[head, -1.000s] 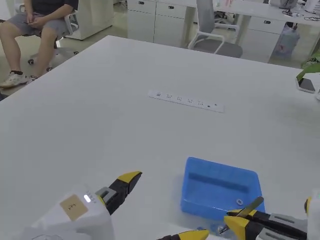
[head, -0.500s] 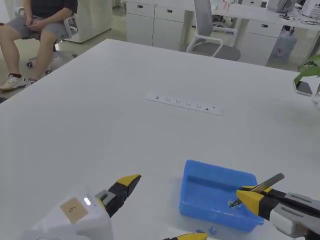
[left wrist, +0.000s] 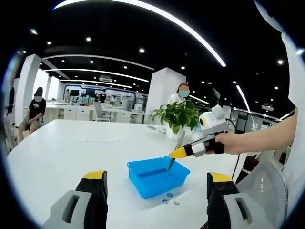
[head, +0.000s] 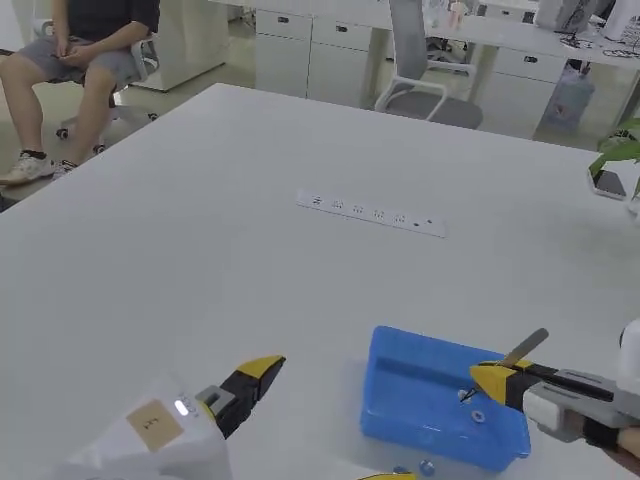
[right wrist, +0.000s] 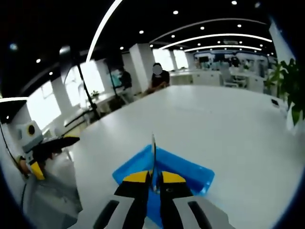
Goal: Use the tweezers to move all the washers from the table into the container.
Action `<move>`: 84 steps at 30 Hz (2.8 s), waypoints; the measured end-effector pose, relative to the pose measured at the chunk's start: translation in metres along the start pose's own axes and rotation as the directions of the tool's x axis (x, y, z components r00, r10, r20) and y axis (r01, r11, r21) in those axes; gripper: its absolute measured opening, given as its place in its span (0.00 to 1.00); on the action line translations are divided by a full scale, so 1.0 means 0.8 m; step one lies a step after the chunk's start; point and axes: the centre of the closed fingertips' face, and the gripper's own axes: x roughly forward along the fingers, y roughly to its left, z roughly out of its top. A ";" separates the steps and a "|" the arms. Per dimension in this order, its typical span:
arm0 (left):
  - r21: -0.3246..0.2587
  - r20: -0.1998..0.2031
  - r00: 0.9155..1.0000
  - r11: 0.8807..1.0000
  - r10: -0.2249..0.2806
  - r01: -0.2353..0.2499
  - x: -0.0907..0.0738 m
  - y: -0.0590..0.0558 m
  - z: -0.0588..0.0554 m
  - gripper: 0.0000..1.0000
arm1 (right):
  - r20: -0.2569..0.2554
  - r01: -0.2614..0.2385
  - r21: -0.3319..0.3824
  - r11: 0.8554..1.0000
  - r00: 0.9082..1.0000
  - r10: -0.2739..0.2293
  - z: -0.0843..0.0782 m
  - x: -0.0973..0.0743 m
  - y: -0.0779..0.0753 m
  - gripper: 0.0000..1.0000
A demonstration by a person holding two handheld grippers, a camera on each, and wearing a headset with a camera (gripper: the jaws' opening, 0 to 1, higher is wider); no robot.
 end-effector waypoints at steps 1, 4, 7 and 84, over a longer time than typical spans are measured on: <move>0.002 -0.001 1.000 1.000 0.000 0.000 0.000 0.000 0.000 0.87 | -0.003 0.001 0.000 1.000 1.000 -0.001 -0.001 0.001 -0.001 0.05; 0.003 -0.007 1.000 1.000 0.000 0.000 0.000 0.001 -0.002 0.87 | -0.018 0.005 0.006 1.000 1.000 -0.005 -0.005 0.005 -0.005 0.05; 0.003 -0.009 1.000 1.000 0.000 0.000 0.000 0.001 -0.003 0.87 | -0.043 0.019 0.013 1.000 0.999 -0.019 -0.013 0.010 -0.012 0.05; 0.056 -0.103 0.995 0.998 0.008 -0.002 0.001 0.001 -0.023 0.81 | -0.012 -0.085 -0.036 0.996 0.996 0.084 -0.049 -0.008 0.065 0.05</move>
